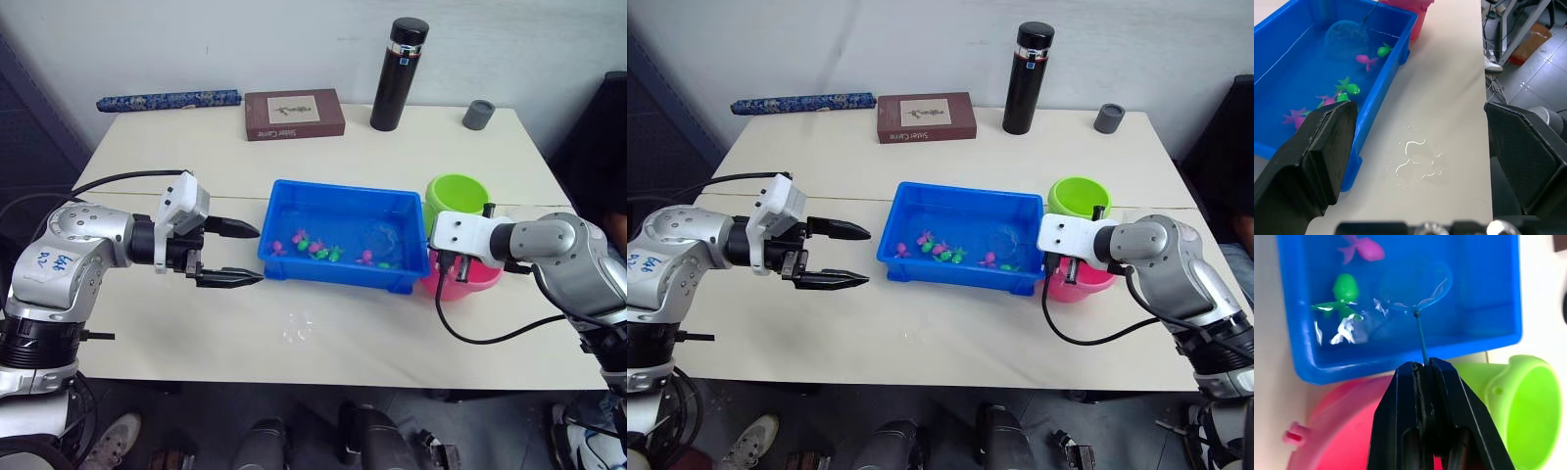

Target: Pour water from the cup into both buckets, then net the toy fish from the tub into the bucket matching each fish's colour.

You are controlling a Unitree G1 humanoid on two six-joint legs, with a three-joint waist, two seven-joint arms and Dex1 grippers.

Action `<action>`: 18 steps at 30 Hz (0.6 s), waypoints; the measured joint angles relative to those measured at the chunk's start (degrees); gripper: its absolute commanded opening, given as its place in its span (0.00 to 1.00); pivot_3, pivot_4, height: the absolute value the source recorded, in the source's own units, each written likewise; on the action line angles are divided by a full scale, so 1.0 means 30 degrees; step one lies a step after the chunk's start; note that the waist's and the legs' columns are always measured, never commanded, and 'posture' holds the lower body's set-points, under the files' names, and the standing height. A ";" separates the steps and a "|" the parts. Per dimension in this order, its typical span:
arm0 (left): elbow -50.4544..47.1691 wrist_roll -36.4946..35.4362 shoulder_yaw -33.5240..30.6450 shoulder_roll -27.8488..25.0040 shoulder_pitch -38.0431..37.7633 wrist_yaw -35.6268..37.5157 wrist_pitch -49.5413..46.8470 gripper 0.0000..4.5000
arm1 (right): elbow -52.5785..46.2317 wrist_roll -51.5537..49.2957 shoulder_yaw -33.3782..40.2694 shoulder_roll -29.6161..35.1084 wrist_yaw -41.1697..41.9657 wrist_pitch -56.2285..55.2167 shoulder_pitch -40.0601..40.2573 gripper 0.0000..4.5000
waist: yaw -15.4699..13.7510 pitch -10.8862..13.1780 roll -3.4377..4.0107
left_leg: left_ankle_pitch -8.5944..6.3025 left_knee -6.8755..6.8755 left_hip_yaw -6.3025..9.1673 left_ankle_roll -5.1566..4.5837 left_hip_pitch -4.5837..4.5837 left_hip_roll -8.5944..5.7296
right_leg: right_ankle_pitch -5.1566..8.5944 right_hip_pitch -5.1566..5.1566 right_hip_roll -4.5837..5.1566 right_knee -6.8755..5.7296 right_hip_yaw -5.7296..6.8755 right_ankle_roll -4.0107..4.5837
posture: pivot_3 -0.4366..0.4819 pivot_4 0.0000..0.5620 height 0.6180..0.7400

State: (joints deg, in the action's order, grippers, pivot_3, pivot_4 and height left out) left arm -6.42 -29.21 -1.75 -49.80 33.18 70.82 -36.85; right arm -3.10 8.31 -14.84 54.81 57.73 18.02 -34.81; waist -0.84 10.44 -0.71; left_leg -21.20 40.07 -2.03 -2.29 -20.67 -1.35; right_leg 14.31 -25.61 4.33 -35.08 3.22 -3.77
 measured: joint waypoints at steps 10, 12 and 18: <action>0.0075 0.0077 -0.0189 0.0035 -0.0705 -0.0824 0.0710 0.99 | -0.1426 -0.1625 0.0476 -0.0210 0.1370 0.1828 0.0492 0.00 | 0.0016 0.0000 0.0000 | 0.0000 0.0003 0.0002 0.0001 0.0000 0.0003 | 0.0000 0.0001 0.0001 -0.0004 0.0002 0.0000 | 0.48 0.27 1.00; 0.0144 0.0143 -0.0188 0.0174 -0.0736 -0.1005 0.1092 0.99 | -0.1653 -0.2100 0.0690 -0.0481 0.1401 0.2679 0.0491 0.00 | 0.0022 0.0000 0.0000 | 0.0000 0.0005 0.0004 0.0001 0.0001 0.0003 | 0.0000 0.0001 0.0002 -0.0006 0.0002 0.0000 | 0.48 0.27 1.00; 0.0297 0.0165 -0.0188 0.0240 -0.0819 -0.1304 0.1716 0.99 | -0.1982 -0.3553 0.1383 -0.1095 0.1320 0.5431 0.0486 0.00 | 0.0012 0.0000 0.0000 | 0.0000 0.0004 0.0005 0.0001 0.0001 0.0003 | 0.0000 0.0001 0.0005 -0.0006 0.0002 0.0000 | 0.48 0.27 1.00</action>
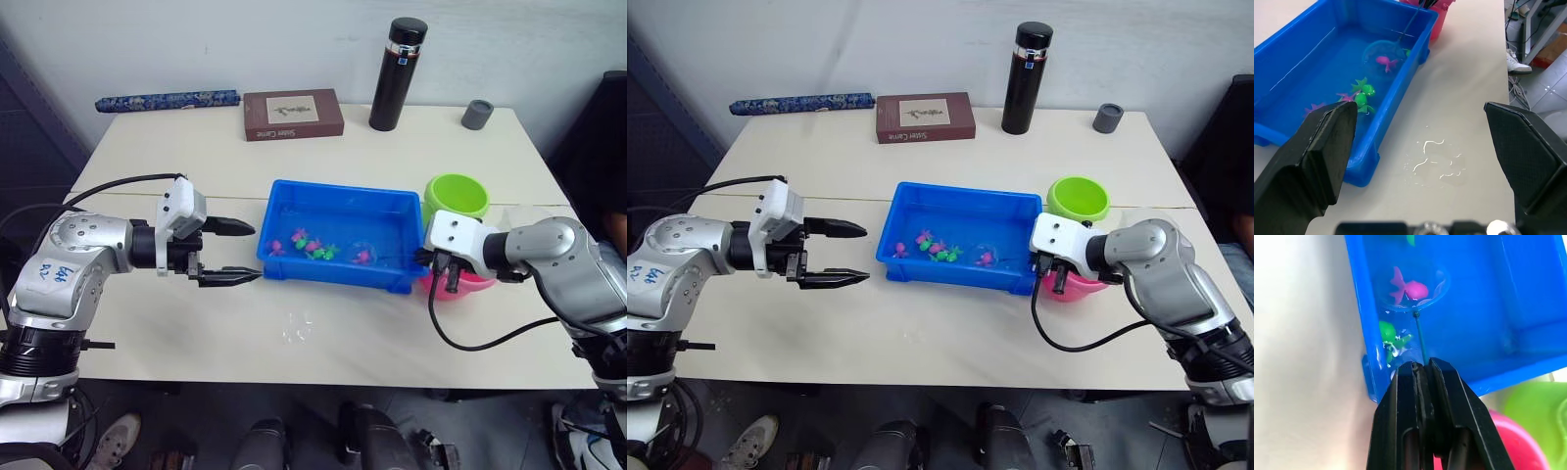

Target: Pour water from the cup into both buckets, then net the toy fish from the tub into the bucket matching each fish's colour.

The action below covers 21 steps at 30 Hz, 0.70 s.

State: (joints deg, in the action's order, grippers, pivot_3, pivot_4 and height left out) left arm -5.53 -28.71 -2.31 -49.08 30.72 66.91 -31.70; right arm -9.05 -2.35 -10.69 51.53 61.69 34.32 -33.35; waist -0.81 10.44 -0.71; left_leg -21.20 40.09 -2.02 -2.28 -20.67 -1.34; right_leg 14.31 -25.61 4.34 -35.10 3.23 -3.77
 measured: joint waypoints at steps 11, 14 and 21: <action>0.0633 -0.0005 0.0000 0.0139 0.0017 -0.0220 0.0600 0.99 | 0.0060 -0.2493 0.1839 -0.0651 -0.0948 0.3620 -0.0370 0.00 | 0.0010 0.0000 0.0000 | 0.0000 -0.0001 0.0002 0.0000 0.0000 0.0000 | 0.0000 0.0000 0.0001 0.0000 0.0001 0.0000 | 0.48 0.27 1.00; 0.0818 0.0001 0.0004 0.0350 0.0061 -0.0256 0.0835 0.99 | 0.0059 -0.2779 0.2172 -0.0669 -0.1237 0.3702 -0.0420 0.00 | -0.0012 0.0000 0.0000 | 0.0000 -0.0001 0.0000 0.0001 0.0000 -0.0001 | 0.0000 0.0000 0.0002 0.0001 0.0001 -0.0001 | 0.48 0.27 1.00; 0.1815 0.0398 0.0126 0.0826 0.0914 -0.0200 0.1721 0.99 | -0.0070 -0.3460 0.3103 -0.0412 -0.1620 0.3516 -0.0324 0.00 | -0.0042 0.0000 0.0000 | 0.0000 -0.0001 -0.0004 0.0000 0.0000 -0.0004 | -0.0001 -0.0001 0.0001 -0.0002 0.0003 -0.0002 | 0.48 0.27 1.00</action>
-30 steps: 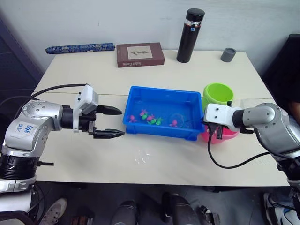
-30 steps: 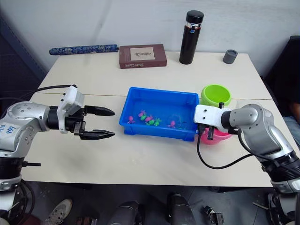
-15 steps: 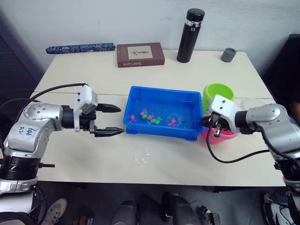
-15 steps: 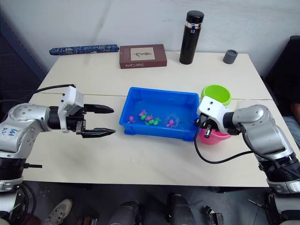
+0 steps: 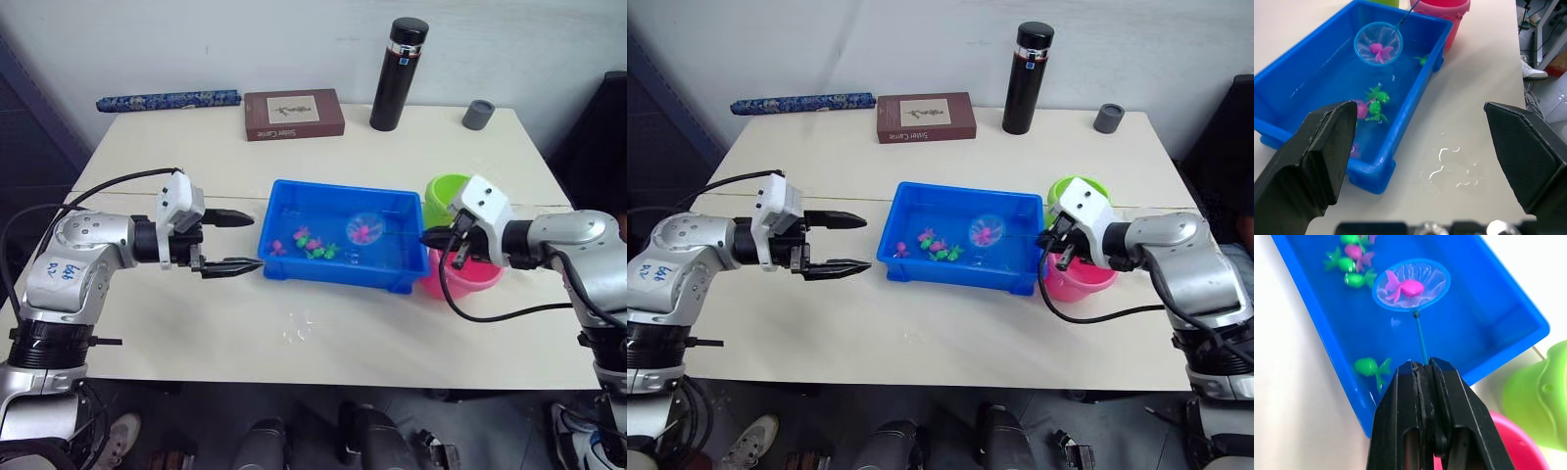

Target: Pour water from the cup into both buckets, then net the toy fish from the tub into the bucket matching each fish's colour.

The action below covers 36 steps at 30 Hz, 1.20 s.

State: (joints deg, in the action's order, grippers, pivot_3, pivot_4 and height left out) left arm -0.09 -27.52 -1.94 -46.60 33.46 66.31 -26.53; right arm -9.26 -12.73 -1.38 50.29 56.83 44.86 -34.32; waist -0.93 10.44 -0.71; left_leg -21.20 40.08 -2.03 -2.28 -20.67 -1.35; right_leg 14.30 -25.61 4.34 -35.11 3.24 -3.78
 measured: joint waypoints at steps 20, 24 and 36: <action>0.3557 0.1265 0.1287 0.1622 0.2813 0.1618 0.1780 0.99 | -0.3960 -0.2925 1.0784 0.4045 0.0481 0.1768 0.8311 0.00 | -0.0228 -0.0001 0.0001 | 0.0001 0.0004 -0.0013 -0.0002 0.0010 0.0000 | -0.0003 0.0017 -0.0007 -0.0021 -0.0006 -0.0006 | 0.48 0.27 1.00; 0.4798 0.1767 0.1745 0.2194 0.3787 0.2195 0.2446 0.99 | -0.5343 -0.2886 1.2742 0.3983 0.0314 0.2217 1.0657 0.00 | -0.0207 -0.0002 0.0001 | 0.0001 0.0008 -0.0022 -0.0003 0.0026 -0.0003 | -0.0006 0.0029 -0.0014 -0.0028 -0.0017 -0.0010 | 0.48 0.27 1.00; 0.8332 0.2942 0.2410 0.3753 0.5847 0.3665 0.4298 0.99 | -0.9287 -0.0023 1.5404 0.1855 -0.1694 -0.0448 1.6568 0.00 | -0.0203 -0.0004 -0.0004 | 0.0001 0.0009 -0.0051 -0.0002 0.0067 -0.0005 | -0.0006 0.0040 -0.0045 -0.0064 -0.0060 -0.0012 | 0.48 0.27 1.00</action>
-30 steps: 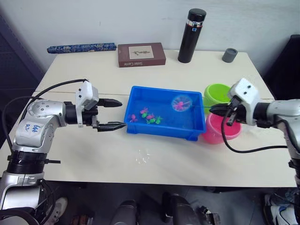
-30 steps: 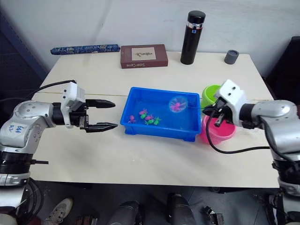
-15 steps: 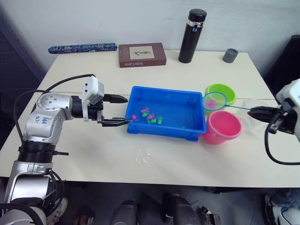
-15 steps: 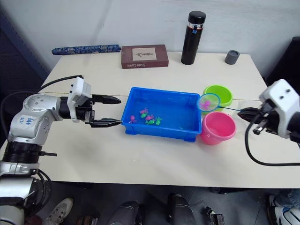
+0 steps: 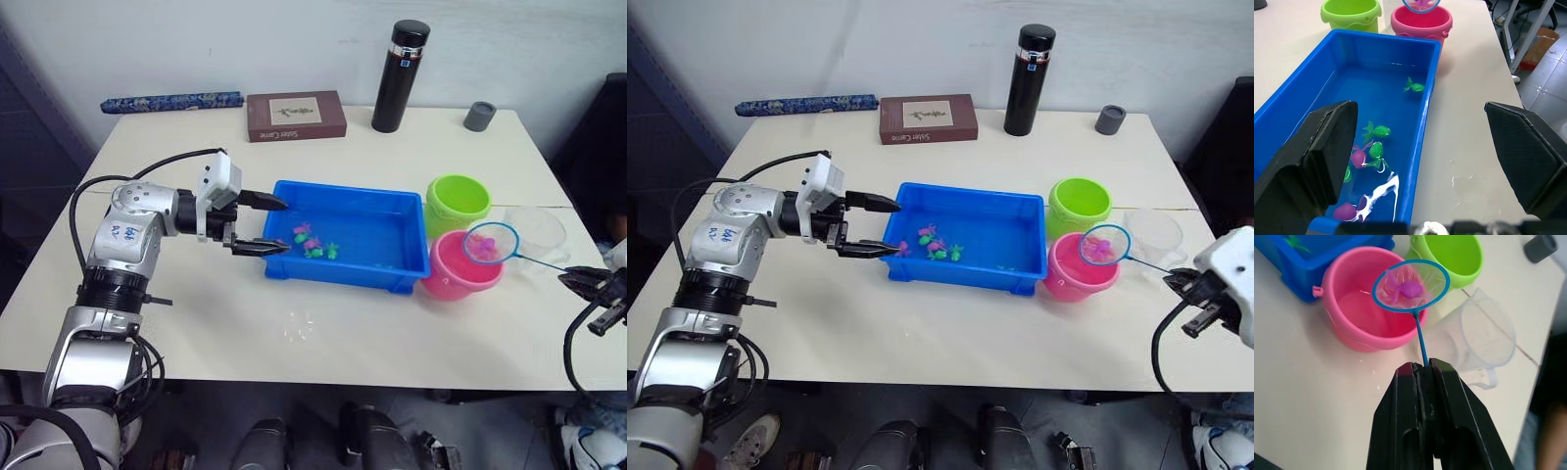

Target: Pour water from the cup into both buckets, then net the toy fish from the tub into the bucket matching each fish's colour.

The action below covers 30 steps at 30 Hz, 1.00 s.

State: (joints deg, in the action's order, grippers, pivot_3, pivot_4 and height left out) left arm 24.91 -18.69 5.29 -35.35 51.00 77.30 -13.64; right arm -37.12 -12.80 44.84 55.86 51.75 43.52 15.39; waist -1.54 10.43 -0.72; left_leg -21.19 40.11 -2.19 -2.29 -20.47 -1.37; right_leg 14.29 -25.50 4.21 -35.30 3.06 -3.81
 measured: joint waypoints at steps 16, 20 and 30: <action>0.0933 0.0391 0.0058 0.0535 0.0223 0.0464 0.0613 0.99 | -0.0022 0.7986 -0.2590 -0.1564 -0.3625 -1.0282 0.3513 0.00 | 0.0019 0.0000 0.0000 | 0.0002 0.0009 -0.0019 0.0002 0.0020 -0.0004 | 0.0000 0.0006 -0.0018 -0.0017 -0.0029 0.0000 | 0.48 0.27 1.00; 0.0925 0.0390 0.0057 0.0536 0.0217 0.0463 0.0597 0.99 | 0.1282 0.9803 -0.2828 -0.1524 -0.4690 -1.3098 0.3309 0.00 | 0.0029 0.0000 0.0000 | 0.0002 0.0008 -0.0021 0.0002 0.0024 -0.0002 | 0.0000 0.0006 -0.0026 -0.0021 -0.0034 0.0000 | 0.48 0.27 1.00; 0.0848 0.0388 0.0053 0.0538 0.0166 0.0419 0.0575 0.99 | 0.3126 1.3610 -0.2826 -0.1370 -0.7036 -1.7724 0.2950 0.00 | 0.0028 0.0000 -0.0001 | 0.0002 0.0007 -0.0027 0.0002 0.0026 0.0003 | 0.0001 0.0006 -0.0032 -0.0024 -0.0039 0.0002 | 0.48 0.27 1.00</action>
State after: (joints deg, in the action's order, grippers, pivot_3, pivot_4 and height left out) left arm 27.45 -17.53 5.45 -33.73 51.50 78.56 -11.92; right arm -27.74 28.03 36.36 51.75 30.64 -9.65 24.24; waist -1.46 10.43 -0.72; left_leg -21.19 40.13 -2.27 -2.28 -20.40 -1.36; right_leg 14.29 -25.48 4.11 -35.37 2.94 -3.81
